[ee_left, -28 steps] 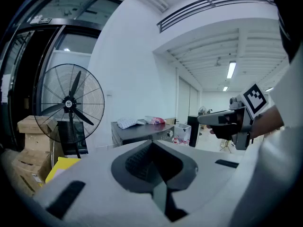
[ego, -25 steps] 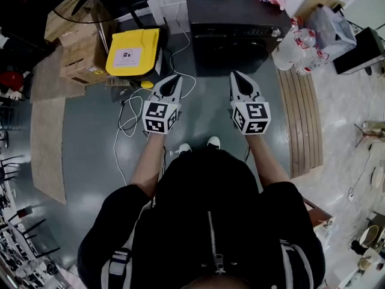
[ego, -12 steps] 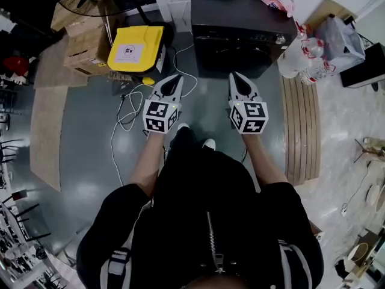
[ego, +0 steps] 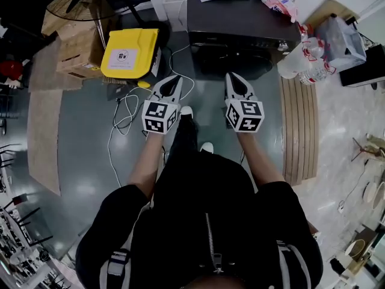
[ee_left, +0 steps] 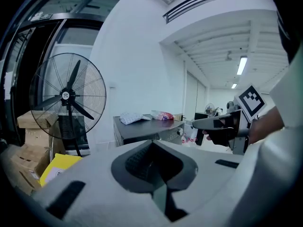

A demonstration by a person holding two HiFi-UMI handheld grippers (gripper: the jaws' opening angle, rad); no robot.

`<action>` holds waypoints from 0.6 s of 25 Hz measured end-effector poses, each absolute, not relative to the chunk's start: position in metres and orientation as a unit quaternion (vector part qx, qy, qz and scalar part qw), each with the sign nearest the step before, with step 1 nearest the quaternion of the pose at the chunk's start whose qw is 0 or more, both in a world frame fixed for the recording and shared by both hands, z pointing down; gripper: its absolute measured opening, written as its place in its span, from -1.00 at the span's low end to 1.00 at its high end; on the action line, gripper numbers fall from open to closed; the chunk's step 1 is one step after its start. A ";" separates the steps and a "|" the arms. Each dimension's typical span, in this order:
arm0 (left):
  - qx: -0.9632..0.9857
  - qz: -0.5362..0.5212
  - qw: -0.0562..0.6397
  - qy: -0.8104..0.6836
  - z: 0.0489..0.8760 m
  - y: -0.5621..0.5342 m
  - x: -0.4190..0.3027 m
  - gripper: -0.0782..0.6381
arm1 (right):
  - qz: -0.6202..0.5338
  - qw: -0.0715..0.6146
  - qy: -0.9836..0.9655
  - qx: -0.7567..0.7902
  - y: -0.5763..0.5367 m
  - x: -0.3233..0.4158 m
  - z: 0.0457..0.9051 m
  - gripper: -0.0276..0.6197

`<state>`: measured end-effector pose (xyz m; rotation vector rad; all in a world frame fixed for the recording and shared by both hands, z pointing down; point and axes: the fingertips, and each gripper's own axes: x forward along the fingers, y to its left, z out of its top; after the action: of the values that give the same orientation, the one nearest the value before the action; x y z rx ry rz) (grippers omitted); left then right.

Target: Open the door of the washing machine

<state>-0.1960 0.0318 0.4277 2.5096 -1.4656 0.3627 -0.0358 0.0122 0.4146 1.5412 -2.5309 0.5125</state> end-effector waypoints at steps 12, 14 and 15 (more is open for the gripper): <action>0.862 0.152 0.166 -0.454 0.487 -0.081 -0.223 -0.77 | 0.268 0.124 -0.793 0.534 -0.088 -0.072 0.507 -0.68; 0.862 0.157 0.178 -0.448 0.499 -0.095 -0.230 -0.77 | 0.296 0.130 -0.774 0.545 -0.099 -0.076 0.531 -0.63; 0.862 0.159 0.183 -0.445 0.505 -0.101 -0.233 -0.77 | 0.315 0.129 -0.762 0.550 -0.103 -0.077 0.544 -0.58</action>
<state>-0.2333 -0.1009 0.5046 2.4321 -1.2549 0.4481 -0.0767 -0.1030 0.5436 1.5998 -2.2164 0.9161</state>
